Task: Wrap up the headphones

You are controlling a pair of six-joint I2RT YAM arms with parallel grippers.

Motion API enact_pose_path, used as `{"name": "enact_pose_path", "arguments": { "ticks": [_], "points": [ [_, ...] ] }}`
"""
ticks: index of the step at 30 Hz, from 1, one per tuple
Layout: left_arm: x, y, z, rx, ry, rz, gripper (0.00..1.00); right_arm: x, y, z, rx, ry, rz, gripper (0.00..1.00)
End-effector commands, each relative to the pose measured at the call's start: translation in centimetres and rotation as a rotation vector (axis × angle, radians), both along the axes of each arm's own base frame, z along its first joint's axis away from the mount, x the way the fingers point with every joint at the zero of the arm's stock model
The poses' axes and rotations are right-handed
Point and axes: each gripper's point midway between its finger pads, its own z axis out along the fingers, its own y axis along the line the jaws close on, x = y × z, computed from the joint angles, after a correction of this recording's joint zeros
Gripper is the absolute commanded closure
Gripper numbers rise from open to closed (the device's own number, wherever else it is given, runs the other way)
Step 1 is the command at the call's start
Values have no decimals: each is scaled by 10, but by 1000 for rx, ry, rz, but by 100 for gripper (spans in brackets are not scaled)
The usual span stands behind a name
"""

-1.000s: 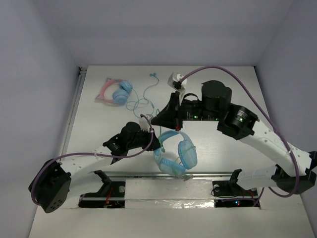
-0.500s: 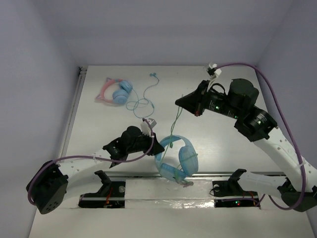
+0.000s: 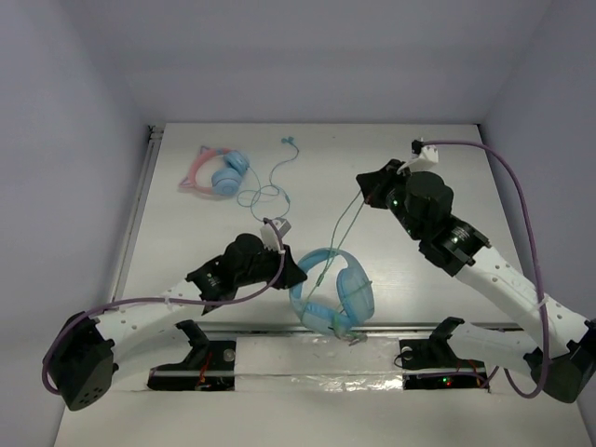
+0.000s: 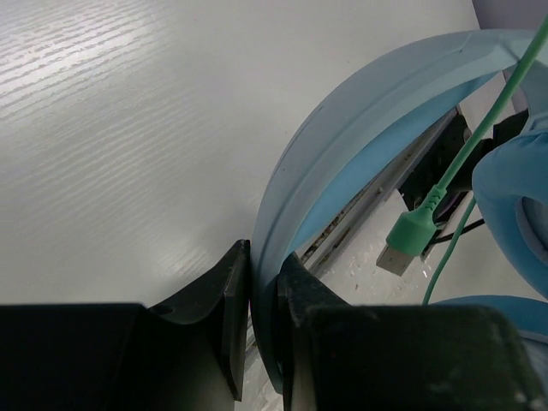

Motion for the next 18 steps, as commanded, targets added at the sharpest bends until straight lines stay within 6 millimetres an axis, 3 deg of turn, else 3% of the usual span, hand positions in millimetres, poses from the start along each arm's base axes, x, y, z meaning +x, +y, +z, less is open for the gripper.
{"name": "enact_pose_path", "arguments": {
  "ticks": [1,4,8,10,11,12,16,18],
  "points": [
    [5,-13,40,-71,-26,-7,100,25,-42,25,132,-94,-286,100],
    [6,-15,42,-60,-26,-12,100,30,-51,18,169,-105,-344,100],
    [4,-21,42,-58,-5,-45,100,42,-57,15,135,-94,-408,79],
    [6,-23,48,-64,-11,-41,100,54,-49,-10,88,-42,-403,73],
    [6,-23,51,-71,-14,-43,100,57,-46,-19,79,-24,-400,65],
    [6,-24,54,-75,-13,-46,100,62,-45,-42,51,13,-407,60],
    [8,-26,61,-74,-15,-42,100,79,-52,-92,60,110,-410,51],
    [8,-27,61,-73,-10,-48,100,87,-60,-101,82,125,-414,46]
  ]
}}
